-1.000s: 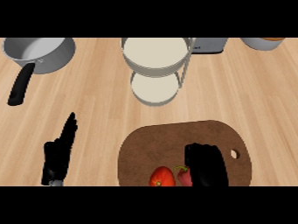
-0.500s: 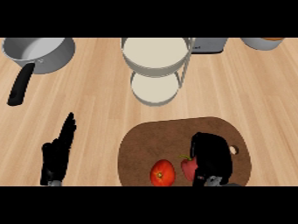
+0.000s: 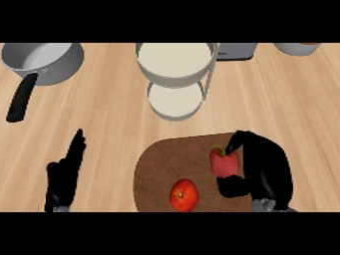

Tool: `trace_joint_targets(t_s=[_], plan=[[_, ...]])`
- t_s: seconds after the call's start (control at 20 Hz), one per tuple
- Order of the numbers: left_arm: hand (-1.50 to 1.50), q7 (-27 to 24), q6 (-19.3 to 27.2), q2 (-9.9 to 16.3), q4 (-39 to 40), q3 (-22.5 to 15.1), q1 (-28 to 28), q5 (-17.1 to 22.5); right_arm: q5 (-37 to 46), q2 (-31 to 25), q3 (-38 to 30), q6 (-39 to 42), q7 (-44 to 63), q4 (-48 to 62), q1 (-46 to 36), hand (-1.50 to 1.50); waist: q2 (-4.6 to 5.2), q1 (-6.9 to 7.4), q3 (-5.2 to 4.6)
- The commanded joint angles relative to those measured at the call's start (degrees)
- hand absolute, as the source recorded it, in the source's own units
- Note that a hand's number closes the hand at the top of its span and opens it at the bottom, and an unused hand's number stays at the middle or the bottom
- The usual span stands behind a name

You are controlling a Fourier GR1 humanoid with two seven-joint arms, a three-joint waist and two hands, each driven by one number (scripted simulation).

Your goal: Pick the bell pepper from the cutting board and place it in the tiered basket

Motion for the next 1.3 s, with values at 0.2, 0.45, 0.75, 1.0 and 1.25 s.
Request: trace_joint_targets(t_s=[0.2,0.45,0.75,1.0,1.25], plan=[[0.0,-0.15,1.31,-1.54,0.42,-0.91,1.14,-1.17,3.43,-0.06,0.88,5.35,10.24,-23.72,-7.98,1.5,0.0,-0.03,-0.18],[0.0,0.09,0.2,-0.11,1.07,0.27,0.19,-0.86,2.67,0.07,-3.54,22.27,16.39,-30.57,-22.25,1.5,0.0,0.08,-0.27],[0.0,-0.52,-2.35,0.76,0.3,0.33,1.7,0.19,0.08,0.35,-9.21,20.35,18.28,-19.57,-34.42,1.5,0.19,0.88,-0.21],[0.0,1.37,0.15,-1.32,-0.34,-1.81,0.27,-2.4,-1.35,0.35,-14.96,18.17,18.56,-7.52,-46.1,1.5,0.27,1.18,-0.21],[0.0,2.96,-0.35,-0.47,-0.9,-1.05,-0.29,-2.17,-1.08,0.36,-20.5,13.87,15.87,4.24,-52.0,1.5,0.4,1.33,-0.15]])
